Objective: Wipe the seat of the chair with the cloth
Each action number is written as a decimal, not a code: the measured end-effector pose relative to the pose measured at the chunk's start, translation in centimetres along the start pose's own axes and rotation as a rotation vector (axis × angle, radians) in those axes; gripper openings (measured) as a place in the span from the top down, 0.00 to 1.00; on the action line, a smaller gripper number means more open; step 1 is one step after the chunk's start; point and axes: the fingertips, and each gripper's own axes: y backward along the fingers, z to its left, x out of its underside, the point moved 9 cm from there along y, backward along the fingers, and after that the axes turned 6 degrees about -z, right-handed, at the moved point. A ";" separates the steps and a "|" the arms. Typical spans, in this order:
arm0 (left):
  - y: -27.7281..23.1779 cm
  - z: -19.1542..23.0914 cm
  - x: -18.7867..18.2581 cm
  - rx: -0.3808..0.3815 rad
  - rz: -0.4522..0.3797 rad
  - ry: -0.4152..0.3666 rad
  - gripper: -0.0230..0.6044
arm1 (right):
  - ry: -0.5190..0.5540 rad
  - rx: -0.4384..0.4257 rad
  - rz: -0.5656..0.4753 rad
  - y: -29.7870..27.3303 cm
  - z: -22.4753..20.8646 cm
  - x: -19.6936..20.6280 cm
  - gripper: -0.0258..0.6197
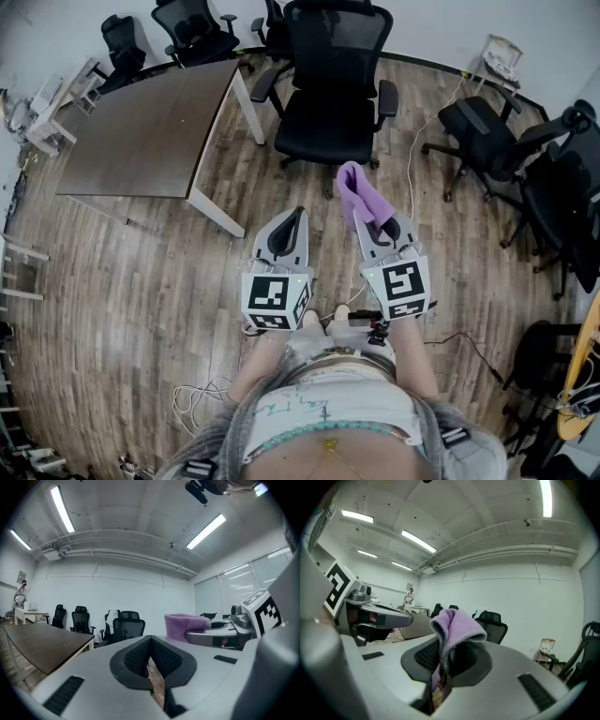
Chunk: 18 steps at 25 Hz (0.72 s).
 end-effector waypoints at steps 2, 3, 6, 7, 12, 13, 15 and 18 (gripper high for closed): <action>-0.4 -0.3 0.1 -0.001 0.000 -0.003 0.96 | -0.006 -0.001 -0.002 0.0 -0.5 0.3 0.89; -0.6 -0.5 0.1 -0.002 0.001 -0.004 0.96 | -0.011 -0.002 -0.004 0.1 -0.7 0.4 0.89; -1.1 -1.1 0.3 -0.003 0.012 -0.006 0.96 | -0.033 -0.006 -0.016 0.3 -1.8 0.8 0.89; -1.2 -1.3 0.4 -0.003 0.018 -0.006 0.96 | -0.039 -0.009 -0.020 0.3 -2.2 1.1 0.89; -2.2 -2.3 0.9 -0.006 0.023 0.000 0.96 | -0.066 -0.031 -0.037 0.6 -4.1 1.7 0.89; -2.2 -2.5 1.0 -0.010 0.024 0.005 0.96 | -0.065 -0.037 -0.039 0.7 -4.3 1.8 0.89; -2.2 -2.7 1.3 -0.021 0.029 0.011 0.96 | -0.066 -0.048 -0.045 0.7 -4.5 2.0 0.89; -2.1 -2.8 1.8 -0.039 0.038 0.025 0.96 | -0.080 -0.063 -0.057 0.5 -4.6 2.3 0.89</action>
